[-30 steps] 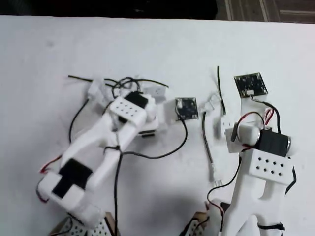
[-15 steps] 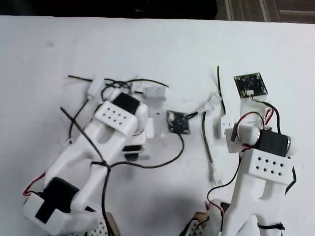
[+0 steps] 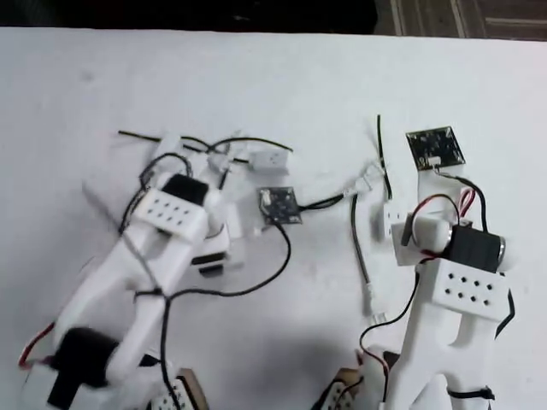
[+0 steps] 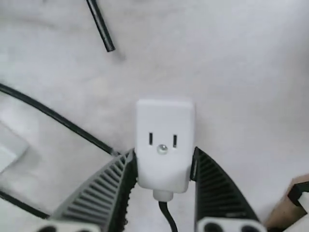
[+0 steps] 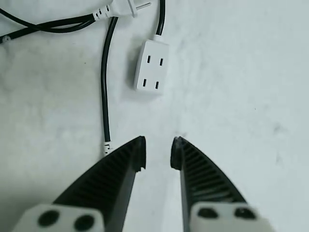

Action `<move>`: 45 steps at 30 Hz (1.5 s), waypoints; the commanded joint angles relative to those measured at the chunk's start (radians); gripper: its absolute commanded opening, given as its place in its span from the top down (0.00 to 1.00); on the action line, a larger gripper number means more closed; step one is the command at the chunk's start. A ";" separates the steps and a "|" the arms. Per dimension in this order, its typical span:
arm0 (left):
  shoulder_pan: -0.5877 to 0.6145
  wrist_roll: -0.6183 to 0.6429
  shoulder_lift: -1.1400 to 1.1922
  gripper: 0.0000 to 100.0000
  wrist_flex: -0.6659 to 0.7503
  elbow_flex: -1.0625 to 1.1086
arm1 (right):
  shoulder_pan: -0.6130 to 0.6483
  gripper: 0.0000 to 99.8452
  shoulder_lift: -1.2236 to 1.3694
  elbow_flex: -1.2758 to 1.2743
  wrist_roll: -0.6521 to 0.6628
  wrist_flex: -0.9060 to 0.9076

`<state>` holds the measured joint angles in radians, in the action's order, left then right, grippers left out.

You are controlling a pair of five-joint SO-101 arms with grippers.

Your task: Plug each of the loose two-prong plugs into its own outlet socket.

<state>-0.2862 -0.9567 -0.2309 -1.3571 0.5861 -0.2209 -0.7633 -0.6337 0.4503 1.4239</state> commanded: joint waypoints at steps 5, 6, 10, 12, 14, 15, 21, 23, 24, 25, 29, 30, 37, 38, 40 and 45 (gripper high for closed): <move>-0.007 0.014 -0.239 0.80 -0.025 0.120 | -0.002 0.89 -0.018 0.005 0.005 0.001; -0.008 0.014 -0.249 0.79 0.009 0.164 | -0.002 0.89 -0.018 0.005 0.005 0.001; -0.013 0.041 -0.263 0.77 0.115 0.282 | -0.002 0.89 -0.018 0.005 0.005 0.001; -0.015 0.054 -0.266 0.76 0.117 0.287 | -0.002 0.89 -0.018 0.005 0.005 0.001; -0.013 0.057 -0.266 0.75 0.117 0.285 | -0.002 0.89 -0.018 0.005 0.005 0.001; -0.013 0.057 -0.266 0.75 0.117 0.285 | -0.002 0.89 -0.018 0.005 0.005 0.001; -0.067 0.057 -0.266 0.75 0.086 0.295 | -0.002 0.89 -0.018 0.005 0.005 0.001; -0.108 0.057 -0.266 0.77 0.071 0.296 | -0.002 0.89 -0.018 0.005 0.005 0.001; -0.128 0.058 -0.266 0.78 0.071 0.296 | -0.002 0.89 -0.018 0.005 0.005 0.001; -0.145 0.058 -0.262 0.79 0.075 0.296 | -0.002 0.89 -0.018 0.005 0.005 0.001; -0.159 0.124 -0.259 0.77 0.155 0.316 | -0.002 0.89 -0.018 0.005 0.005 0.001; -0.156 0.144 -0.259 0.75 0.186 0.328 | -0.002 0.89 -0.018 0.005 0.005 0.001; -0.168 0.150 -0.257 0.73 0.245 0.374 | -0.002 0.89 -0.018 0.005 0.005 0.001; -0.170 0.150 -0.257 0.73 0.245 0.374 | -0.002 0.89 -0.018 0.005 0.005 0.001; -0.171 0.150 -0.257 0.73 0.245 0.376 | -0.002 0.89 -0.018 0.005 0.005 0.001; -0.166 0.150 -0.248 0.73 0.245 0.368 | -0.002 0.89 -0.018 0.005 0.005 0.001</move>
<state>-0.4503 -0.8170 -0.4611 -1.1208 0.9605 -0.2194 -0.7633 -0.6337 0.4503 1.4239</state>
